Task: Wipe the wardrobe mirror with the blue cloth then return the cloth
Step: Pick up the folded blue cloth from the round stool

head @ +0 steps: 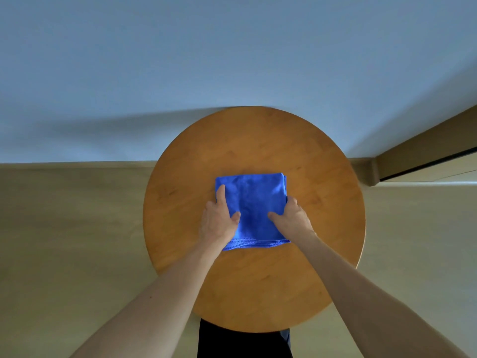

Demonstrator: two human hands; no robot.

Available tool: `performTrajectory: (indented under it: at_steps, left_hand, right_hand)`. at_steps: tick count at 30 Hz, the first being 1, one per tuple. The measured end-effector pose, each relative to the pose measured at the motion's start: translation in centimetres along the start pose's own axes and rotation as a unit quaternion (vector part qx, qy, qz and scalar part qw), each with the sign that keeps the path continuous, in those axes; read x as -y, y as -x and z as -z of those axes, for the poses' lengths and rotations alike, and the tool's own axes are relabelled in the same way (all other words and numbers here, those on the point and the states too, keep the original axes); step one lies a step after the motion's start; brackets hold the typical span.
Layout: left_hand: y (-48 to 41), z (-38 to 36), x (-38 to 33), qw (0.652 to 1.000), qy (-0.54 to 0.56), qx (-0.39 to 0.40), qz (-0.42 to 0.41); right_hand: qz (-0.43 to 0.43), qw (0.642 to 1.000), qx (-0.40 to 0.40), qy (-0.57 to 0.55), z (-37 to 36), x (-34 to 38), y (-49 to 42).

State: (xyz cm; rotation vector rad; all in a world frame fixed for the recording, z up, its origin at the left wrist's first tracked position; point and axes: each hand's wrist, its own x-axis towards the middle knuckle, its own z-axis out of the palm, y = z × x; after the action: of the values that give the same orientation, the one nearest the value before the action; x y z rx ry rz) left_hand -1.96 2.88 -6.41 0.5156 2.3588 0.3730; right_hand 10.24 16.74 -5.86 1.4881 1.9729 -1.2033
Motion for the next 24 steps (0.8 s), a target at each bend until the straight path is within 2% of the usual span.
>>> performTrajectory:
  at_steps: [5,11,15,19,24]
  left_hand:
    - [1.1,0.5,-0.3,1.000,0.017,-0.008,-0.022]
    - [3.4,2.1,-1.9,0.991,0.125,-0.009,-0.041]
    - [5.3,4.7,-2.9,0.990,0.064,-0.107,-0.070]
    - [7.9,7.6,-5.6,0.977,0.203,-0.044,-0.053]
    - [11.1,11.1,-8.1,0.965,0.251,-0.038,-0.061]
  right_hand:
    - [-0.019,0.997,0.022,-0.071,0.9,0.0,0.9]
    - [-0.030,0.991,0.041,-0.123,3.2,0.7,3.5]
    - [-0.021,0.985,0.024,-0.168,5.6,1.9,6.2]
    - [0.006,0.979,-0.006,-0.205,8.3,3.4,9.7]
    - [0.050,0.972,-0.004,-0.230,12.1,5.2,13.9]
